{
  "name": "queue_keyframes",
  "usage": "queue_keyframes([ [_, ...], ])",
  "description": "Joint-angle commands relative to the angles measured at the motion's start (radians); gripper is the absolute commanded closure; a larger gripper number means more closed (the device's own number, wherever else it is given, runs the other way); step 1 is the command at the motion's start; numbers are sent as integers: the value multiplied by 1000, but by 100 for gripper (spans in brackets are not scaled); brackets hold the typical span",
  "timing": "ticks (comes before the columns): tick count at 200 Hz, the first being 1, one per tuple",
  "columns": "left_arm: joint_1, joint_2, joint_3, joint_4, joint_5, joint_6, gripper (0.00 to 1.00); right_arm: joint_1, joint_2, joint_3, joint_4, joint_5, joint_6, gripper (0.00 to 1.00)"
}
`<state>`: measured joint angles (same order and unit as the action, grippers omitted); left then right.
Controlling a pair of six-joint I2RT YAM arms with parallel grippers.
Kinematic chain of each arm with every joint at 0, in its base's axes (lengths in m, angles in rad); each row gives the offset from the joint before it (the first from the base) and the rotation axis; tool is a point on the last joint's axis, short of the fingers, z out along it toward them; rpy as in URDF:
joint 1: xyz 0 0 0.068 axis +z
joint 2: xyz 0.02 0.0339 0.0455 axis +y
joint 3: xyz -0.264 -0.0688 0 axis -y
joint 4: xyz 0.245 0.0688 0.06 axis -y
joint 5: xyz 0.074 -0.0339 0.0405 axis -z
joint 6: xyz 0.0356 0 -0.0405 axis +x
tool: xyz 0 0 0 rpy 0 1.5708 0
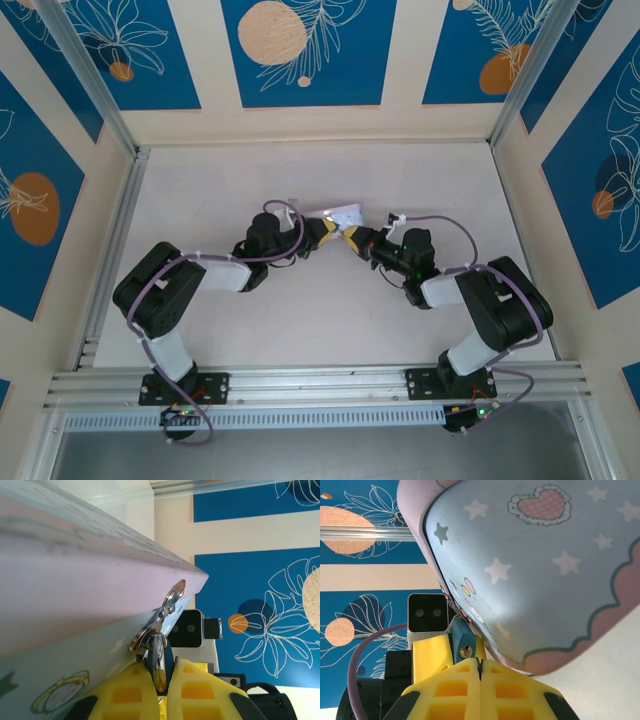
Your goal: Unlock the padlock with the key
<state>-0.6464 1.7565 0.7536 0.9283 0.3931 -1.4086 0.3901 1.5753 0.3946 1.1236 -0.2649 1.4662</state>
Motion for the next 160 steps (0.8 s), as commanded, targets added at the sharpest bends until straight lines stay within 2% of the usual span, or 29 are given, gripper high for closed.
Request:
queue_keyframes([
  [1,-43,-3,22,152,42,-10,100,29,43,37,65,15,-14,100],
  [52,-47,3,12,139,42,-5,100,20,20,55,-24,15,-100,100],
  [105,-46,-2,6,125,51,5,100,-29,-52,104,-211,-31,-280,100],
  [160,-48,-1,7,130,51,5,100,-62,-51,118,-242,-57,-300,100],
])
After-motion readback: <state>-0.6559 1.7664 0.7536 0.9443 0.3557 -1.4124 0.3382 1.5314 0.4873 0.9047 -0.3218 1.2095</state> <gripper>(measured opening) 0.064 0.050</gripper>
